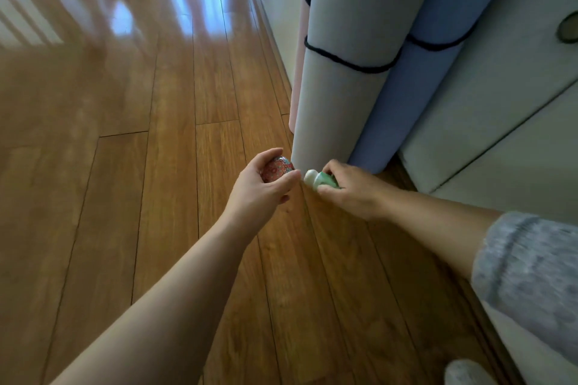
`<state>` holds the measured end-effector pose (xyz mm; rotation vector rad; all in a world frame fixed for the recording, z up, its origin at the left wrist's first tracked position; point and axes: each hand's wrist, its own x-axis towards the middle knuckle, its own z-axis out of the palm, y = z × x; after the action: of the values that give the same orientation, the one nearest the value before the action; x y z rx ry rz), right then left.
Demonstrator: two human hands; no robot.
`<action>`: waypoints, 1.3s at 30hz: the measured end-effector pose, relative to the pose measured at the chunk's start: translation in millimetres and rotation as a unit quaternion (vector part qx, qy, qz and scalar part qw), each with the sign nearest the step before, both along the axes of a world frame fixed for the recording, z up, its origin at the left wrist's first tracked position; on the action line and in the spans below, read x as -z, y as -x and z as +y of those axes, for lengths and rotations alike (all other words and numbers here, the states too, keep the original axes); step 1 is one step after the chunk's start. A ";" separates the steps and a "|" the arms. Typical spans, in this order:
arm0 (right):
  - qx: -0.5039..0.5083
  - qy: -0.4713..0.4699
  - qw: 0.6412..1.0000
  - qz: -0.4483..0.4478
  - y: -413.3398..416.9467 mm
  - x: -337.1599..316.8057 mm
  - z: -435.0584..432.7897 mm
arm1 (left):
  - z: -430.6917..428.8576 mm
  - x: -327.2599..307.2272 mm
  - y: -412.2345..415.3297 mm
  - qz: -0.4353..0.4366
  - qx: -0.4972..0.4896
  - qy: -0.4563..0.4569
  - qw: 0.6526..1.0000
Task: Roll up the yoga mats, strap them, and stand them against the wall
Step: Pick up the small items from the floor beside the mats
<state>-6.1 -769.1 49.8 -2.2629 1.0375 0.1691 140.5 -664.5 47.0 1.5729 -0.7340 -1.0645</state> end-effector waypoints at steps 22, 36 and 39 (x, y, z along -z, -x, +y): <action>0.227 -0.326 0.875 -0.278 107.9 -50.0 63.2 | 46.3 -45.6 134.6 -0.117 -0.031 0.049 0.991; 0.235 -0.301 0.862 -0.334 180.9 -150.0 102.0 | 72.5 -124.8 199.0 -0.159 -0.016 0.091 0.983; 0.241 -0.280 0.856 -0.362 204.1 -184.6 134.8 | 100.2 -160.2 222.9 -0.188 -0.024 0.112 0.975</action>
<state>-210.2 -634.3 234.4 -1.2960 0.9287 -0.5006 -82.5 -564.3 207.2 1.6012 -1.0277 -0.6263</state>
